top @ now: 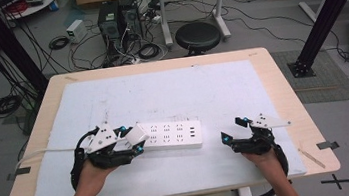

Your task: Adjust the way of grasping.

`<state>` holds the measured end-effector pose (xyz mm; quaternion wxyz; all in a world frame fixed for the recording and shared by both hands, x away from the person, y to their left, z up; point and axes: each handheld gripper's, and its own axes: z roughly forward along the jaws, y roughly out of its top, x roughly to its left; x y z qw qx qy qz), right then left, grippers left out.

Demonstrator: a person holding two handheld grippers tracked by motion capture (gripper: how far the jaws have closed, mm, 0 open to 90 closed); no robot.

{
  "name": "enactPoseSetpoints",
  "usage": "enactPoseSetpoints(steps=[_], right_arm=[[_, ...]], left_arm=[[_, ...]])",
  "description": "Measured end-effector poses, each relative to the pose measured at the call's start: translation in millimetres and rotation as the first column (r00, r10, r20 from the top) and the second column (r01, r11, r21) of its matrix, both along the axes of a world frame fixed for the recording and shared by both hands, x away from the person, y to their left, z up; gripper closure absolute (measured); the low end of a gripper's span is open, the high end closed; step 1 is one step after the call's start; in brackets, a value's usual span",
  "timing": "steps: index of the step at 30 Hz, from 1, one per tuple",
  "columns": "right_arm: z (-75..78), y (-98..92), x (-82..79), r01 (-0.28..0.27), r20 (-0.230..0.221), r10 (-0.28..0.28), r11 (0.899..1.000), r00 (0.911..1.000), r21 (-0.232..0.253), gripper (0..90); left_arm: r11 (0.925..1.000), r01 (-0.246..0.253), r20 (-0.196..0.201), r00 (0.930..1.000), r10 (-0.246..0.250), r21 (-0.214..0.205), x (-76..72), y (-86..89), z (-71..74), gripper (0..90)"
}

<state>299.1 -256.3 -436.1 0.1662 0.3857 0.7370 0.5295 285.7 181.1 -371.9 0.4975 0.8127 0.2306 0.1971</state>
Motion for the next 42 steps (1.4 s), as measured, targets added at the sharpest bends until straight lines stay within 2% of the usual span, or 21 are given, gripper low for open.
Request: enactPoseSetpoints(steps=[1,6,10,16,20,21,22,23,25,26,27,28,30,32,33,34,35,36,40,41,42], right_arm=[[0.0,0.0,0.0,0.0,0.0,0.0,1.0,1.0,0.0,16.0],[10.5,14.1,-0.3,-0.116,-0.02,0.116,0.993,0.993,0.004,16.2],[12.8,20.5,2.3,-0.17,-0.073,0.171,0.985,0.9827,0.019,16.4],[13.6,23.9,5.9,-0.192,-0.154,0.201,0.979,0.9674,0.069,16.4],[13.8,24.7,7.1,-0.202,-0.172,0.214,0.976,0.9616,0.086,16.4],[14.8,26.5,8.4,-0.214,-0.202,0.235,0.969,0.9506,0.121,16.4],[15.5,27.2,9.0,-0.221,-0.214,0.246,0.966,0.9454,0.133,16.4],[15.5,27.2,9.0,-0.221,-0.214,0.246,0.966,0.9454,0.133,16.4],[17.4,30.7,11.1,-0.244,-0.235,0.278,0.956,0.9312,0.166,16.4],[17.4,30.7,11.1,-0.244,-0.235,0.278,0.956,0.9312,0.166,16.4],[18.3,32.1,11.5,-0.252,-0.243,0.292,0.951,0.9251,0.182,16.4],[20.4,34.6,12.8,-0.268,-0.256,0.317,0.941,0.9132,0.207,16.4],[22.8,37.7,13.8,-0.28,-0.272,0.339,0.932,0.9007,0.232,16.4],[24.3,41.3,15.1,-0.302,-0.278,0.366,0.921,0.888,0.248,16.4],[24.8,43.5,15.4,-0.309,-0.287,0.377,0.916,0.8808,0.254,16.4],[24.8,43.5,15.4,-0.309,-0.287,0.377,0.916,0.8808,0.254,16.4],[25.2,46.0,15.6,-0.316,-0.295,0.387,0.912,0.8733,0.261,16.4],[25.4,51.6,16.2,-0.335,-0.307,0.411,0.903,0.8585,0.27,16.4],[24.2,61.6,17.5,-0.359,-0.339,0.447,0.886,0.8277,0.293,16.4],[24.2,61.6,17.5,-0.359,-0.339,0.447,0.886,0.8277,0.293,16.4],[24.5,63.8,17.3,-0.358,-0.353,0.448,0.887,0.8214,0.292,16.5]], left_arm=[[0.9999,0.009,0.0,1.0,-0.009,0.006,-0.1,-2.3,-1.0,42.5],[0.9981,0.054,-0.003,0.9985,-0.054,0.029,-1.7,-10.7,-4.1,42.5],[0.9962,0.079,-0.002,0.9969,-0.079,0.037,-3.2,-16.6,-5.6,42.4],[0.9927,0.108,0.003,0.9941,-0.108,0.053,-4.7,-23.3,-6.2,42.4],[0.991,0.118,0.006,0.9929,-0.119,0.063,-5.3,-26.6,-6.3,42.5],[0.9867,0.14,0.012,0.9899,-0.141,0.083,-6.3,-32.2,-6.5,42.4],[0.9844,0.147,0.015,0.9887,-0.149,0.096,-6.6,-34.0,-6.5,42.4],[0.9844,0.147,0.015,0.9887,-0.149,0.096,-6.6,-34.0,-6.5,42.5],[0.978,0.169,0.023,0.9847,-0.173,0.123,-7.4,-40.4,-7.4,42.5],[0.978,0.169,0.023,0.9847,-0.173,0.123,-7.4,-40.4,-7.4,42.5],[0.9753,0.174,0.025,0.9835,-0.179,0.135,-7.7,-42.3,-7.5,42.5],[0.9741,0.178,0.029,0.9826,-0.183,0.14,-7.9,-44.2,-8.0,42.4],[0.9673,0.194,0.041,0.9782,-0.204,0.163,-9.0,-49.7,-8.6,42.5],[0.9655,0.199,0.044,0.9769,-0.209,0.168,-9.5,-51.6,-8.9,42.5],[0.961,0.206,0.055,0.9742,-0.219,0.185,-10.2,-54.8,-9.5,42.5],[0.961,0.206,0.055,0.9742,-0.219,0.185,-10.2,-54.8,-9.5,42.5],[0.9593,0.208,0.059,0.973,-0.223,0.191,-10.6,-56.3,-9.8,42.5],[0.9557,0.215,0.063,0.9709,-0.231,0.202,-11.0,-58.9,-10.4,42.5],[0.9488,0.219,0.076,0.9674,-0.242,0.227,-12.0,-63.1,-11.4,42.5],[0.9466,0.222,0.08,0.9659,-0.246,0.234,-12.4,-64.5,-11.7,42.5],[0.9442,0.224,0.085,0.9643,-0.251,0.241,-12.9,-65.8,-11.9,42.5]])
